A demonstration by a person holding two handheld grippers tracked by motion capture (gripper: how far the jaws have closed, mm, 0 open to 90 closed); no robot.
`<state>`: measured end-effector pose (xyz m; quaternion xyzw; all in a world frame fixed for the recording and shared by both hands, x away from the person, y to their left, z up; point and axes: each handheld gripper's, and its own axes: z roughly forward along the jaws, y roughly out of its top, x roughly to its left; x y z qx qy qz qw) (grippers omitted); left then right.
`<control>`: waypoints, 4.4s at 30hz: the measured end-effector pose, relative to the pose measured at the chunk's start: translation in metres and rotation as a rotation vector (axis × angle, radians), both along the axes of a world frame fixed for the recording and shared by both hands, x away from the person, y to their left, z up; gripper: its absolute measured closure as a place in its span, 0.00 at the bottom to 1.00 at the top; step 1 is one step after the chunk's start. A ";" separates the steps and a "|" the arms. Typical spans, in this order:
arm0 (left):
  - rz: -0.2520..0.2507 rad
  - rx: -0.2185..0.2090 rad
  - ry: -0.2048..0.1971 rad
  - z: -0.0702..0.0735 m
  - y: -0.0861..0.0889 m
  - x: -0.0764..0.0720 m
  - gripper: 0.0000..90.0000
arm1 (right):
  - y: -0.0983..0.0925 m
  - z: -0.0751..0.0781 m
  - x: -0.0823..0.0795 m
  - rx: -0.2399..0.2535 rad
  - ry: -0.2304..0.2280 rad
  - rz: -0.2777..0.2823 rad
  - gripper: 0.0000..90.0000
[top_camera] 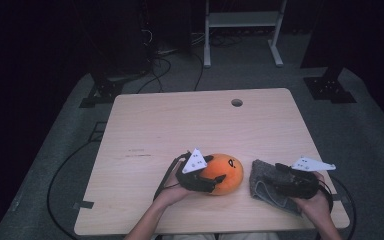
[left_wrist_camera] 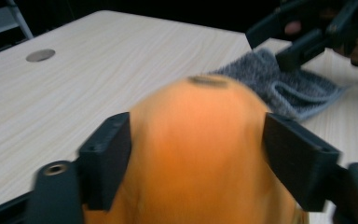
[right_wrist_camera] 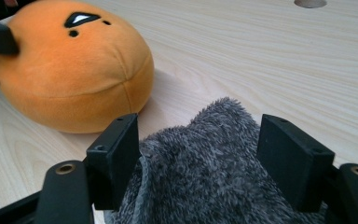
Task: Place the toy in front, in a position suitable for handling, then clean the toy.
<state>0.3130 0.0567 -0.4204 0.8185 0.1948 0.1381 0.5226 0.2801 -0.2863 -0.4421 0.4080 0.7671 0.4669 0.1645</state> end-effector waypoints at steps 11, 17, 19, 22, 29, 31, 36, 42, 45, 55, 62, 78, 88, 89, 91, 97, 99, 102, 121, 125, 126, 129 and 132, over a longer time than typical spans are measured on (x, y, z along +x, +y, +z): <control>0.037 -0.044 -0.001 0.014 0.018 0.007 0.16 | -0.003 -0.001 0.000 0.001 0.004 -0.015 0.32; 0.033 -0.044 -0.013 0.017 0.022 0.006 0.16 | -0.003 -0.001 0.002 -0.002 0.004 -0.018 0.32; 0.032 -0.042 -0.015 0.017 0.023 0.006 0.16 | -0.004 -0.001 0.002 -0.003 0.005 -0.019 0.32; 0.030 -0.042 -0.018 0.018 0.023 0.005 0.16 | -0.004 -0.002 0.003 -0.004 0.003 -0.019 0.31; 0.024 -0.035 -0.021 0.018 0.025 0.005 0.16 | -0.004 -0.002 0.004 -0.004 0.007 -0.019 0.31; 0.022 -0.037 -0.023 0.018 0.025 0.005 0.16 | -0.005 -0.002 0.004 -0.003 0.004 -0.021 0.31; 0.021 -0.034 -0.031 0.020 0.026 0.004 0.16 | -0.005 -0.002 0.005 -0.004 0.008 -0.021 0.31; 0.009 -0.021 -0.029 0.018 0.027 0.004 0.16 | -0.004 -0.003 0.006 -0.010 0.010 -0.020 0.31; 0.011 -0.013 -0.023 0.016 0.027 0.005 0.16 | -0.003 -0.005 0.009 -0.021 0.019 -0.017 0.31; 0.007 0.038 -0.019 0.012 0.029 0.004 0.15 | 0.003 -0.012 0.017 -0.069 0.044 -0.006 0.32; 0.000 0.064 -0.001 0.009 0.033 0.005 0.15 | 0.012 -0.018 0.021 -0.122 0.071 0.014 0.35; -0.060 0.111 0.035 0.004 0.032 0.003 0.15 | 0.027 -0.032 0.028 -0.258 0.136 -0.001 0.42; -0.073 0.155 0.048 -0.002 0.028 0.003 0.14 | 0.029 -0.032 0.028 -0.274 0.137 -0.003 0.42; -0.073 0.155 0.048 -0.002 0.028 0.003 0.14 | 0.029 -0.032 0.028 -0.274 0.137 -0.003 0.42; -0.075 0.157 0.053 -0.003 0.028 0.003 0.13 | 0.029 -0.032 0.028 -0.273 0.142 -0.006 0.44; -0.078 0.161 0.058 -0.005 0.027 0.003 0.13 | 0.037 -0.027 0.026 -0.296 0.165 0.023 0.72; -0.085 0.165 0.059 -0.006 0.027 0.002 0.12 | 0.039 -0.026 0.026 -0.304 0.167 0.024 0.77; -0.098 0.176 0.059 -0.005 0.028 0.002 0.12 | 0.038 -0.026 0.027 -0.299 0.178 0.007 0.85; -0.030 0.141 0.071 -0.013 0.019 0.008 0.24 | 0.031 0.037 -0.005 -0.048 -0.024 0.101 0.88; 0.000 0.123 0.084 -0.014 0.016 0.010 0.24 | 0.063 0.042 -0.014 -0.054 -0.071 0.202 0.88; -0.001 0.125 0.079 -0.014 0.015 0.010 0.24 | 0.082 0.038 -0.014 -0.096 -0.071 0.249 0.87; -0.009 0.138 0.068 -0.014 0.014 0.009 0.24 | 0.093 0.032 -0.012 -0.142 -0.089 0.243 0.82; -0.022 0.143 0.068 -0.015 0.013 0.009 0.24 | 0.100 0.027 -0.009 -0.167 -0.129 0.228 0.67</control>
